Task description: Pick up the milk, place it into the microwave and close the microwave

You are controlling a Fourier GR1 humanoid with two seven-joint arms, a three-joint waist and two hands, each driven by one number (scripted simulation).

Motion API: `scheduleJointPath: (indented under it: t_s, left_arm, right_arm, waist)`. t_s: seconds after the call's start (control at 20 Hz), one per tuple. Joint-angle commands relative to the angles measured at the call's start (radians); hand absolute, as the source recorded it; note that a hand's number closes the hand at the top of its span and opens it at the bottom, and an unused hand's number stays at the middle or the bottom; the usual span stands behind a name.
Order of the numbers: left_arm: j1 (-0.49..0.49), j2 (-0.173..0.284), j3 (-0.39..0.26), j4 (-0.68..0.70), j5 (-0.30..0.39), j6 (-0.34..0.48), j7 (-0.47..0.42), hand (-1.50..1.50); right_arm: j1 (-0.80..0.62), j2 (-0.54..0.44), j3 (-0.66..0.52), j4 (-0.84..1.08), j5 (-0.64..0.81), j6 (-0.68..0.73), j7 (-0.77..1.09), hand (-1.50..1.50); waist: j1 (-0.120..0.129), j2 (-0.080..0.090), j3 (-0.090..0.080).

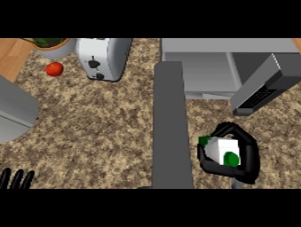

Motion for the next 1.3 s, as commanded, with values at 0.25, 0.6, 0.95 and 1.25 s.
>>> scheduleJointPath:
  t_s: [0.25, 0.6, 0.95, 1.25]
  left_arm:
    - [0.075, -0.028, -0.014, -0.059, -0.027, -0.006, -0.003, -1.5]
    - [0.019, 0.013, 0.06, -0.041, 0.04, -0.029, 0.041, -1.5]
    - [0.003, -0.007, 0.052, -0.006, 0.001, -0.022, 0.029, -1.5]
    - [-0.081, 0.026, 0.08, 0.085, 0.039, -0.061, 0.027, -1.5]
  right_arm:
    - [-0.263, 0.0, 0.0, 0.236, 0.031, -0.135, 0.059, 1.5]
    - [-0.452, -0.011, -0.081, 0.486, 0.061, -0.2, 0.109, 1.5]
    - [-0.703, -0.032, -0.234, 0.916, -0.027, -0.187, -0.098, 1.5]
    - [-0.805, -0.077, -0.274, 1.129, 0.011, -0.274, -0.143, 1.5]
  waist:
    - [0.01, 0.002, 0.001]
    - [0.009, 0.002, 0.001]
    - [0.028, 0.01, 0.002]
    - [0.048, 0.022, 0.003]
